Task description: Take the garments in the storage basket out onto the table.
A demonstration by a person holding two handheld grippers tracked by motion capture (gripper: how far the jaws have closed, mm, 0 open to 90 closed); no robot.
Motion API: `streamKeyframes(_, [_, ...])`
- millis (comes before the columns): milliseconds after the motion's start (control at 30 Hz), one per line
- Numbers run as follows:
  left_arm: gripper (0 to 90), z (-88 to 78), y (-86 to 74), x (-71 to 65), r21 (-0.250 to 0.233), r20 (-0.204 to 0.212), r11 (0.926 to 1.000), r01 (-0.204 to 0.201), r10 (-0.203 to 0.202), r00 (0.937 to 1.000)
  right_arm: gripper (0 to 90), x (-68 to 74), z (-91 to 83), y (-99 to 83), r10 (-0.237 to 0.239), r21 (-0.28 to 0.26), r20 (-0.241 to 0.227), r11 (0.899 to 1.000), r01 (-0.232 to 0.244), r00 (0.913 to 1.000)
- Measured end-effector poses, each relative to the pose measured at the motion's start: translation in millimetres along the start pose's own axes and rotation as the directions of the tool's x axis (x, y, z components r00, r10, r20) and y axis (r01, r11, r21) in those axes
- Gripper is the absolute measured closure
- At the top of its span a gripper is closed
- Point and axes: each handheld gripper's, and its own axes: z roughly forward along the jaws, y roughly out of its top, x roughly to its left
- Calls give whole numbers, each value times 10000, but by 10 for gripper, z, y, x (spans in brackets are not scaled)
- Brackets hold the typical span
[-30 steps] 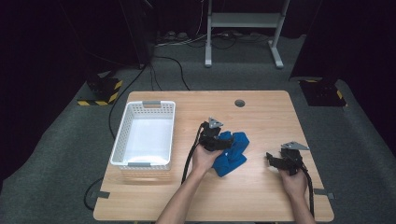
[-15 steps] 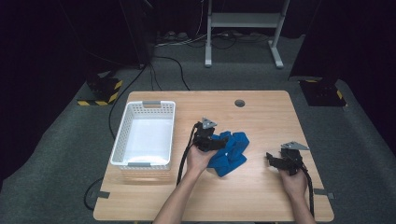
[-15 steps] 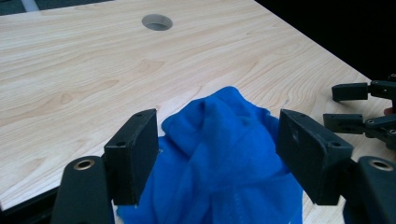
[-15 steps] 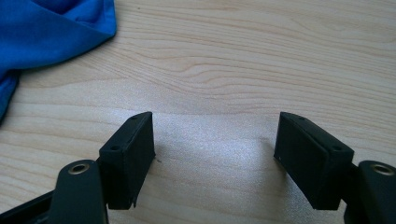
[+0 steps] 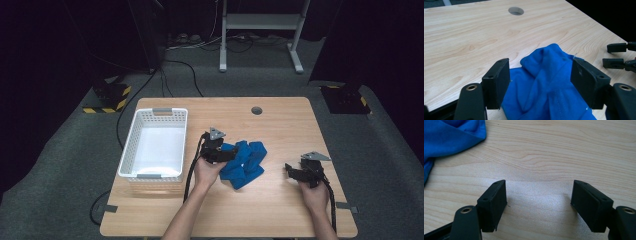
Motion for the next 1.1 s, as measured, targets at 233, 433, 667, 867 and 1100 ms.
streamKeyframes(233, [341,-80,-59,27,-8,-168,10000,-52,51,9998,285,1,0,0,1,2,5,10000,-1,10000])
streamKeyframes(433, [345,-134,-102,57,-85,-206,10000,14,-16,9998,285,1,0,0,-2,3,8,10000,2,10000])
streamKeyframes(667, [346,-180,-153,84,-102,-288,9999,90,-92,9995,285,2,0,0,-6,3,10,10000,6,10000])
streamKeyframes(867, [347,-191,-210,79,-81,-315,9998,171,-173,9994,285,1,0,0,-6,4,9,10000,6,10000])
streamKeyframes(1100, [347,-190,-274,94,36,-343,9996,286,-285,9990,285,1,0,0,-4,5,9,10000,4,10000])
